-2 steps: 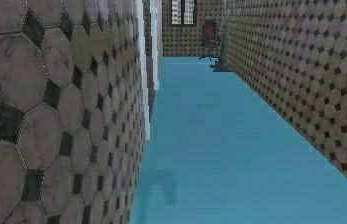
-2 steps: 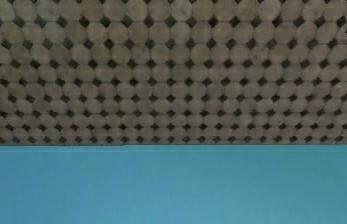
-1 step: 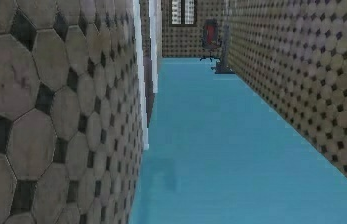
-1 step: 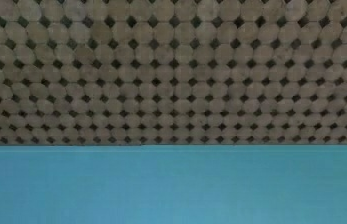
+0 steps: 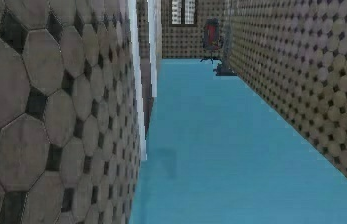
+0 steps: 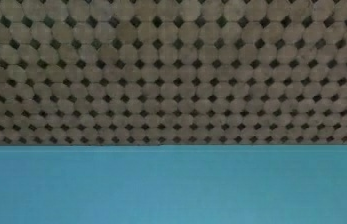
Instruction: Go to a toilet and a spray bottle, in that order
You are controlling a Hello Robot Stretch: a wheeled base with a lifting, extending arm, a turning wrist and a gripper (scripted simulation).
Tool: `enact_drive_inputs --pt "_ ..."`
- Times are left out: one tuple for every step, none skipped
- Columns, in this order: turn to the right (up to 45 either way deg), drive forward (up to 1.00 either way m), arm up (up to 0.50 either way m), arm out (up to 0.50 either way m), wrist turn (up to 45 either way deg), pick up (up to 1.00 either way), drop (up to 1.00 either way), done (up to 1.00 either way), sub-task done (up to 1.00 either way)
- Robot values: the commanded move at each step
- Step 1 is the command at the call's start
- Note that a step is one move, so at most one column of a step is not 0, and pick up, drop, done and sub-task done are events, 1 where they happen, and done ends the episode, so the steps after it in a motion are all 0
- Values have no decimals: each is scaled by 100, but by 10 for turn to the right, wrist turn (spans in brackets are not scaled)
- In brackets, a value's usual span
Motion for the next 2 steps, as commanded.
enact_drive_inputs --pt "450 0 0 0 0 0 0 0 0" --pt "420 0 0 0 0 0 0 0 0"
